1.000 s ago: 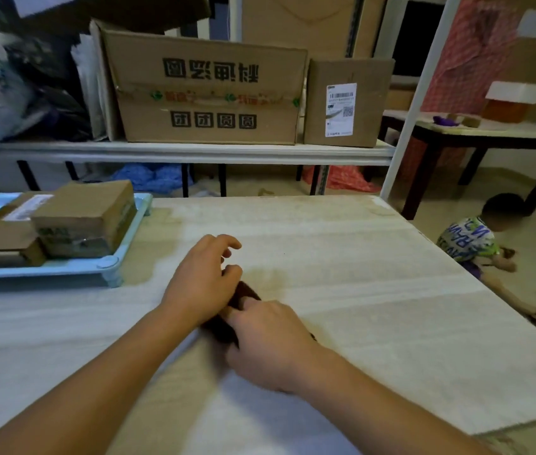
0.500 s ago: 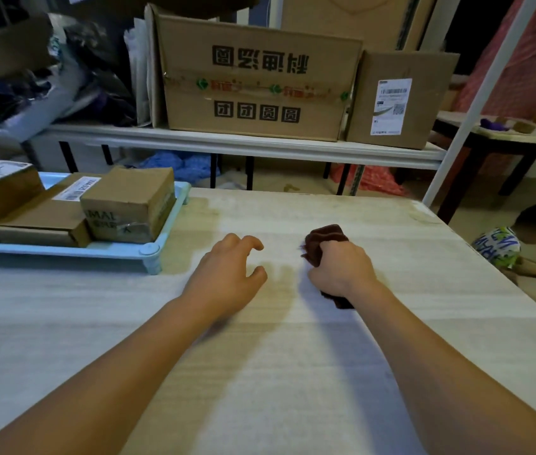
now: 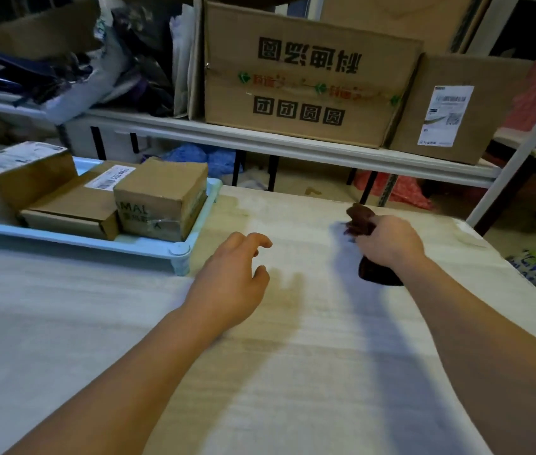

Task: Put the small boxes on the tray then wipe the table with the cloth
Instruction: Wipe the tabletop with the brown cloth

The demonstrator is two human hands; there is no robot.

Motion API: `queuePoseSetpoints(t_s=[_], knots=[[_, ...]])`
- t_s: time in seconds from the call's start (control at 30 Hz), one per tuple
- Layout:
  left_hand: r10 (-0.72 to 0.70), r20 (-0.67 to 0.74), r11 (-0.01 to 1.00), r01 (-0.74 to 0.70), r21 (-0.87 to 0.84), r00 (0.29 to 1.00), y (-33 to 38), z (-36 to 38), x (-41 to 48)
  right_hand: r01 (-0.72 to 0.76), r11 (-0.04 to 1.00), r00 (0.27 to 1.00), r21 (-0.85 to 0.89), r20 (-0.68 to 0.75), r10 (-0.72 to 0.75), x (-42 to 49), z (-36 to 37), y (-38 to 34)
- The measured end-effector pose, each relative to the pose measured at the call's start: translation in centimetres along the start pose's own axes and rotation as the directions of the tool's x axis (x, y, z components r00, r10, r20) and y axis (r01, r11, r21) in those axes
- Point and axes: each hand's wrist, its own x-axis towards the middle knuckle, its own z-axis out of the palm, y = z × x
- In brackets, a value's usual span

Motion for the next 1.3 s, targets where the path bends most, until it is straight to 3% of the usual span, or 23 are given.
queuePoseSetpoints(t_s=[0.07,0.23,0.37,0.47,0.57,0.67,0.73,0.8,0.87,1.0,1.13,1.2,1.3], knots=[[-0.019,-0.014,1.0,0.019,-0.02,1.0,-0.5,-0.2,0.0,-0.015,0.998,0.997,-0.062,0.071,0.019,0.9,2.6,-0.8],[-0.039,-0.017,0.999,0.04,0.018,0.999,-0.9,-0.9,0.3,-0.007,0.997,1.0,-0.075,-0.019,0.006,2.7,3.9,-3.8],[-0.062,-0.09,0.998,0.062,0.0,0.994,-0.4,-1.8,0.5,0.161,0.978,0.971,0.133,0.157,-0.181,1.5,4.1,-9.3],[-0.061,-0.203,0.995,0.043,-0.089,0.977,0.5,-2.8,0.3,0.491,0.855,0.808,0.166,0.28,-0.518,-2.3,5.1,-14.8],[-0.079,-0.292,0.984,0.028,-0.174,0.953,1.6,-3.8,-0.3,0.742,0.668,0.609,0.06,0.355,-0.709,-7.3,4.3,-17.0],[-0.061,-0.301,0.988,0.014,-0.156,0.952,2.1,-4.8,-0.6,0.69,0.686,0.566,0.233,0.417,-0.711,-11.0,3.2,-14.9],[-0.045,-0.238,0.992,0.014,-0.128,0.97,2.1,-5.3,-0.9,0.663,0.708,0.528,0.244,0.518,-0.673,-13.0,2.2,-12.8],[-0.047,-0.173,0.997,0.037,-0.063,0.984,1.9,-5.7,-1.5,0.673,0.678,0.478,0.295,0.525,-0.704,-14.0,1.6,-11.5],[-0.058,-0.131,0.998,0.059,0.004,0.99,1.5,-5.8,-2.5,0.668,0.672,0.514,0.32,0.455,-0.727,-14.2,1.5,-10.9],[-0.119,-0.101,0.991,0.125,0.047,0.988,0.2,-6.8,-5.0,0.807,0.59,0.556,-0.036,0.384,-0.737,-15.4,4.2,-10.0],[-0.18,-0.06,0.979,0.185,0.089,0.982,-1.0,-8.4,-7.4,0.787,0.611,0.564,0.083,0.302,-0.768,-17.7,4.6,-9.7],[-0.189,-0.047,0.976,0.193,0.101,0.981,-1.4,-9.1,-8.3,0.806,0.573,0.507,0.146,0.33,-0.797,-20.0,3.7,-9.7],[-0.194,-0.061,0.976,0.199,0.087,0.979,-2.0,-10.2,-9.4,0.832,0.469,0.312,0.295,0.45,-0.837,-24.4,1.9,-9.2]])
